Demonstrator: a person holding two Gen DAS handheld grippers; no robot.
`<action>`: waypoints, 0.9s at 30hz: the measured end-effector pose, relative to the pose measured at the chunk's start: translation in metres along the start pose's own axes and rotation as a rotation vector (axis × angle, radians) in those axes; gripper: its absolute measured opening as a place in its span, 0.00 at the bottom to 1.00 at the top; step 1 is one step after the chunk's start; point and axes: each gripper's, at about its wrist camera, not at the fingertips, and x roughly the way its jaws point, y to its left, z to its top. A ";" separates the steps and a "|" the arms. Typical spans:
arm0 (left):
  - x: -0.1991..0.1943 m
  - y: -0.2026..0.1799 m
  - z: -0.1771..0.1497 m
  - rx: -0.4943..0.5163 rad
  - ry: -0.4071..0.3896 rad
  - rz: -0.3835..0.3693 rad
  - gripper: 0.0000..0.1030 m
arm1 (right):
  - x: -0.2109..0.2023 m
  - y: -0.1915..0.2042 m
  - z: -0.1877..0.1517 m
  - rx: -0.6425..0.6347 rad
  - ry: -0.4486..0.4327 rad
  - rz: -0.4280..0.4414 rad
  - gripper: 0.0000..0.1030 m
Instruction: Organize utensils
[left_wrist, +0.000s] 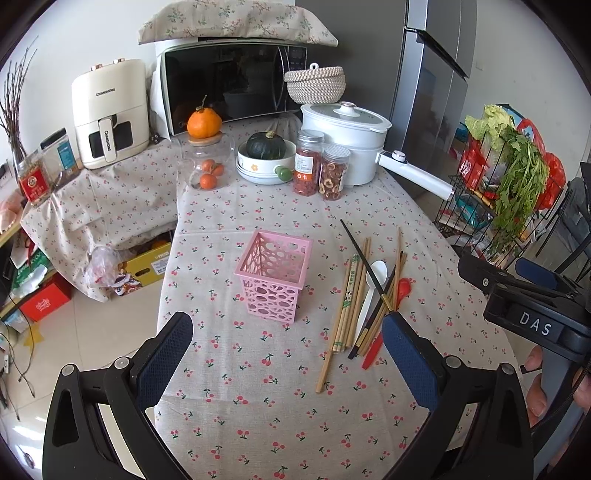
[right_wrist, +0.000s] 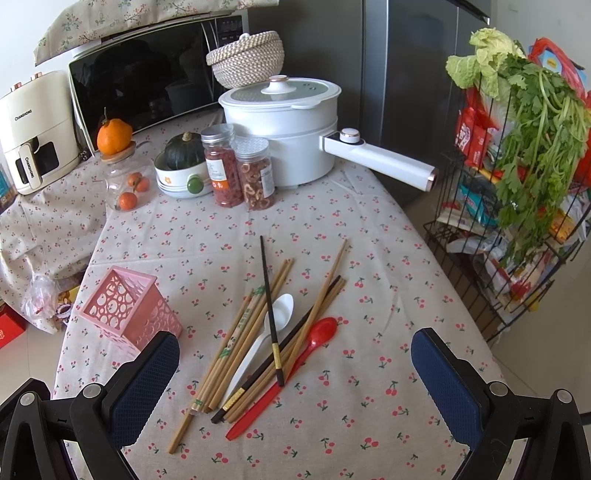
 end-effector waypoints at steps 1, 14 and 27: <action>0.000 0.000 0.000 0.000 0.000 0.000 1.00 | 0.000 0.000 0.000 0.000 0.000 0.000 1.00; 0.000 0.000 0.000 0.000 0.000 0.001 1.00 | 0.000 0.000 0.000 0.001 0.003 0.000 1.00; 0.004 -0.003 0.007 0.005 -0.008 -0.016 1.00 | 0.001 -0.008 0.005 0.019 0.005 0.011 1.00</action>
